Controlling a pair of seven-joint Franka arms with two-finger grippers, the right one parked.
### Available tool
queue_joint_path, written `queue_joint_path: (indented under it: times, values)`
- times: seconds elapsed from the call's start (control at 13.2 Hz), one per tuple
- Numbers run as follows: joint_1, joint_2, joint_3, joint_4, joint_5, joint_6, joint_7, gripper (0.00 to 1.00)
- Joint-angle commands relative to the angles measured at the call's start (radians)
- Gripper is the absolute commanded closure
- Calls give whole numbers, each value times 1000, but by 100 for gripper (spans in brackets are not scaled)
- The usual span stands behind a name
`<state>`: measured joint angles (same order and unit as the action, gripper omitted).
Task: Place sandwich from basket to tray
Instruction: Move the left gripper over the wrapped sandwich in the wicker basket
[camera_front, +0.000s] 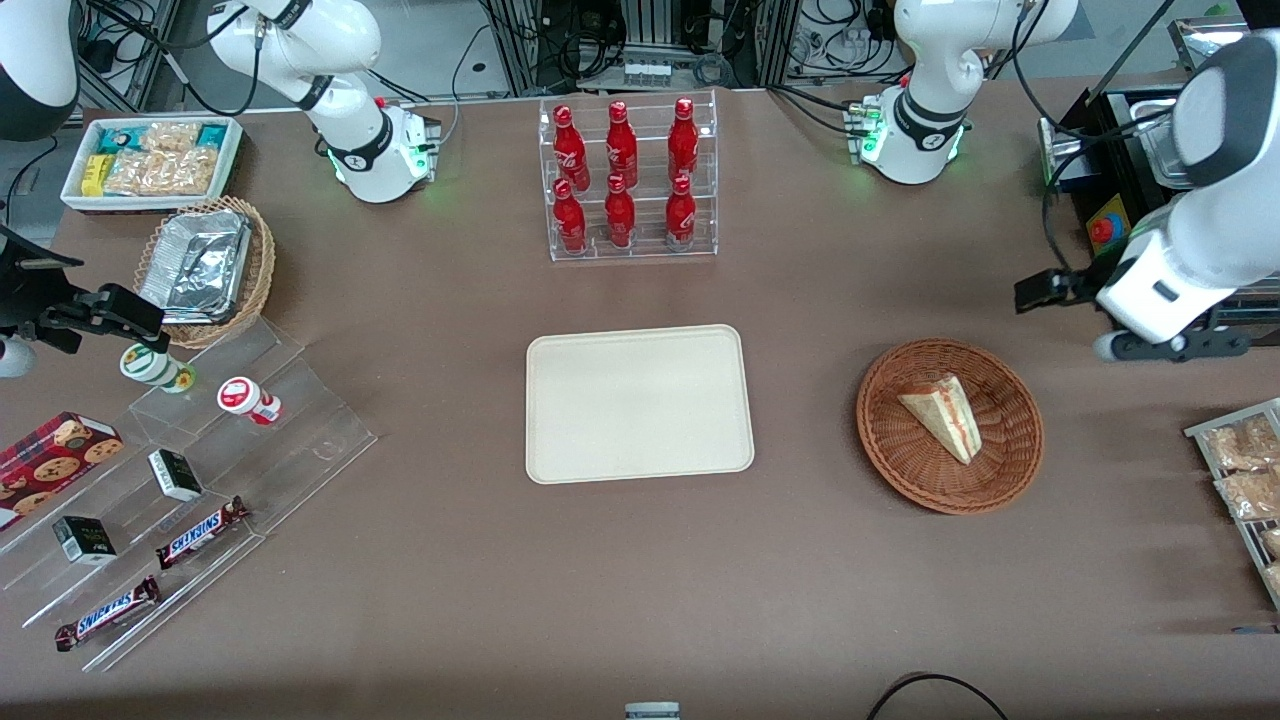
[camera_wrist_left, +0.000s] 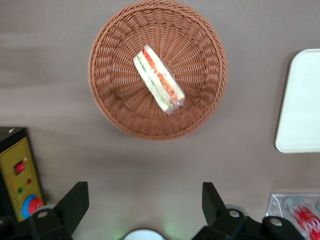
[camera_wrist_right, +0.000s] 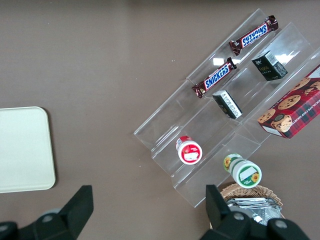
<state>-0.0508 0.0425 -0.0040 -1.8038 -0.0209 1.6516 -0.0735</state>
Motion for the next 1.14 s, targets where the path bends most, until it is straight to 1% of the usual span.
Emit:
queue_joint_path:
  times: [0.0,0.23,0.38,0.68,0.83,0.91,0.99,1.06]
  values:
    - [-4,-9,-1,-127,18,141,2,0]
    - [-3,10,-1,-280,16,380,-9,0]
    - [-3,36,-1,-318,15,457,-89,0]
    - [-4,94,-2,-309,3,511,-400,0]
    - [-14,132,-5,-307,1,557,-660,0]
    - [-46,154,-5,-307,2,585,-781,0]
    - [-61,168,-5,-307,15,603,-842,0]
    - [-61,172,-5,-307,16,611,-844,0]
